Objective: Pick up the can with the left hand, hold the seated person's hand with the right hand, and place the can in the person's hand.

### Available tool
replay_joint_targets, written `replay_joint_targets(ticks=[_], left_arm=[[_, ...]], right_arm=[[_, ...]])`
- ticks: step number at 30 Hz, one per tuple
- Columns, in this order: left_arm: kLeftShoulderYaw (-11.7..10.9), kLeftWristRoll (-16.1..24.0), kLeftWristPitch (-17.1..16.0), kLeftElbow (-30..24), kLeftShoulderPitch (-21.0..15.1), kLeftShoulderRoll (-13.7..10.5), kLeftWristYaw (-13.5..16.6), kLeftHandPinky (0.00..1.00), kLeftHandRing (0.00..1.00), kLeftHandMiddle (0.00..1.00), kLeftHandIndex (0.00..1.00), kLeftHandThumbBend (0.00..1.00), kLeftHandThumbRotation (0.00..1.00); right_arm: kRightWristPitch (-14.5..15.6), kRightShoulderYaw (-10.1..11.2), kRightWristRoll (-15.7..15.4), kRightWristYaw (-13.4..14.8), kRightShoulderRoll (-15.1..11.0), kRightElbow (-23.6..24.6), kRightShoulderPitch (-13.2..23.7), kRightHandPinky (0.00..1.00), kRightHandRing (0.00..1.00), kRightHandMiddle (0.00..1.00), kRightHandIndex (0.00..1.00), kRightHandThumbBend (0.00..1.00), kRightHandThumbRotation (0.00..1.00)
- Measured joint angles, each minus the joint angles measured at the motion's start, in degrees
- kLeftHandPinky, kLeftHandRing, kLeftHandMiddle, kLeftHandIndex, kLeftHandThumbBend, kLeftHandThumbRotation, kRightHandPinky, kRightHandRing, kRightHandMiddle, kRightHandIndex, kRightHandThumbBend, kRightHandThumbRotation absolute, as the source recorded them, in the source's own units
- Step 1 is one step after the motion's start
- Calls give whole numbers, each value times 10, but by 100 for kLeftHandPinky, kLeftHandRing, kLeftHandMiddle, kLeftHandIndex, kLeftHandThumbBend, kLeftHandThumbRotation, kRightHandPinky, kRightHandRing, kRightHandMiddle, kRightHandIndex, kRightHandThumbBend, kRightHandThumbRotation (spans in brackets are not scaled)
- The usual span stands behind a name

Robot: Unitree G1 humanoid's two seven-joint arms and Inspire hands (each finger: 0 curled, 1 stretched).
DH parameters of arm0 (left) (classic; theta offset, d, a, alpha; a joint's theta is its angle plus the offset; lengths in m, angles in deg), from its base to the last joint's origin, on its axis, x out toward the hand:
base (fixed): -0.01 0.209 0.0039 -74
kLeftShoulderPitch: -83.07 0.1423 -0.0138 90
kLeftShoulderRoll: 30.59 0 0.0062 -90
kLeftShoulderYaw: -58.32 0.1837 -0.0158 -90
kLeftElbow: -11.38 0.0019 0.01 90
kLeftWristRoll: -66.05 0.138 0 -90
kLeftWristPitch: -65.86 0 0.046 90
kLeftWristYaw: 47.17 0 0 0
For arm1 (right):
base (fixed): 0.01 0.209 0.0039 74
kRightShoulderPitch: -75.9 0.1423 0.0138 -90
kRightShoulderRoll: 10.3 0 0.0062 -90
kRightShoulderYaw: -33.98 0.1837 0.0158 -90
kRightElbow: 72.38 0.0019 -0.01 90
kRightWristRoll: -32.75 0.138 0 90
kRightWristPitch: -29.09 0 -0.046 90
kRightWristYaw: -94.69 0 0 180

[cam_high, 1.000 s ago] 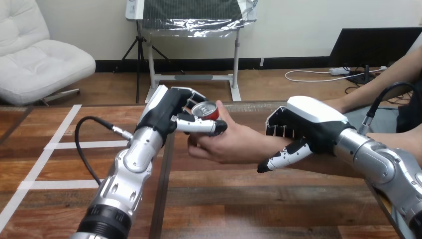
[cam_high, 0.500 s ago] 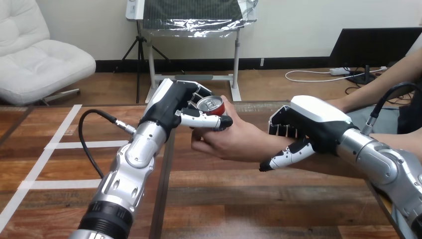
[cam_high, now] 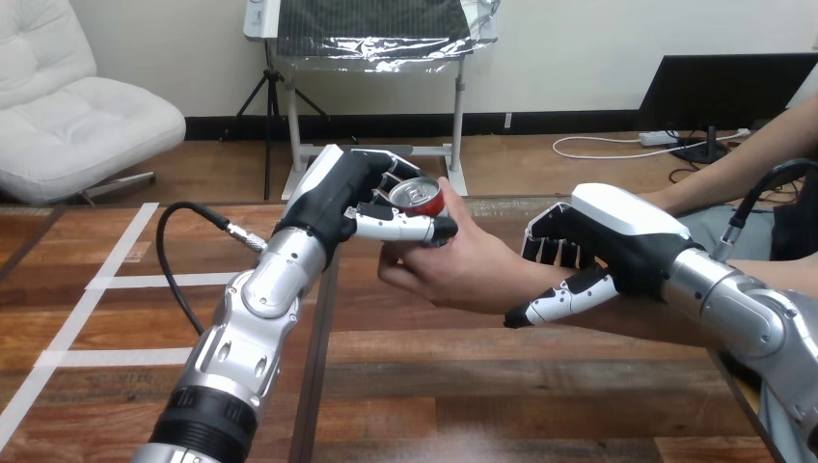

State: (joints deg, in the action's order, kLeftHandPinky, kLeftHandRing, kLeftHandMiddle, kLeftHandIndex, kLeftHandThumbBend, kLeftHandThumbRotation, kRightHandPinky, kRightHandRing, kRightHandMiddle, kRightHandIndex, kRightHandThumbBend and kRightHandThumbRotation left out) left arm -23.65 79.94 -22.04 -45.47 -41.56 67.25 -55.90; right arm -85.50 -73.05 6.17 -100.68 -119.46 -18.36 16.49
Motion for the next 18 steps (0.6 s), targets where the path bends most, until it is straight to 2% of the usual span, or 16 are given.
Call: replay_joint_targets(ticks=[6, 7, 9, 14, 15, 18], left_arm=[[1, -6, 0, -9, 5, 4, -6, 77, 82, 82, 81, 68, 65], [1, -8, 0, -11, 6, 5, -6, 79, 84, 83, 82, 71, 71], [1, -10, 0, -13, 8, 10, -6, 82, 86, 85, 84, 74, 76], [5, -10, -2, -15, 9, 18, -8, 87, 90, 90, 88, 82, 87], [6, -10, -3, -15, 9, 19, -8, 88, 92, 91, 90, 86, 91], [13, -4, -8, -15, 9, 20, -8, 89, 94, 93, 93, 91, 95]], right_arm=[[-2, 3, 9, -15, -6, 10, -7, 53, 69, 72, 77, 99, 76], [-3, 3, 10, -16, -7, 11, -8, 54, 71, 74, 80, 100, 79], [-5, 3, 12, -19, -9, 13, -9, 56, 73, 76, 82, 100, 81], [-10, 4, 19, -28, -9, 21, -13, 59, 77, 81, 87, 100, 87], [-11, 4, 20, -29, -9, 22, -13, 60, 78, 82, 89, 100, 88], [-14, 4, 22, -30, -9, 24, -15, 60, 79, 84, 91, 100, 90]])
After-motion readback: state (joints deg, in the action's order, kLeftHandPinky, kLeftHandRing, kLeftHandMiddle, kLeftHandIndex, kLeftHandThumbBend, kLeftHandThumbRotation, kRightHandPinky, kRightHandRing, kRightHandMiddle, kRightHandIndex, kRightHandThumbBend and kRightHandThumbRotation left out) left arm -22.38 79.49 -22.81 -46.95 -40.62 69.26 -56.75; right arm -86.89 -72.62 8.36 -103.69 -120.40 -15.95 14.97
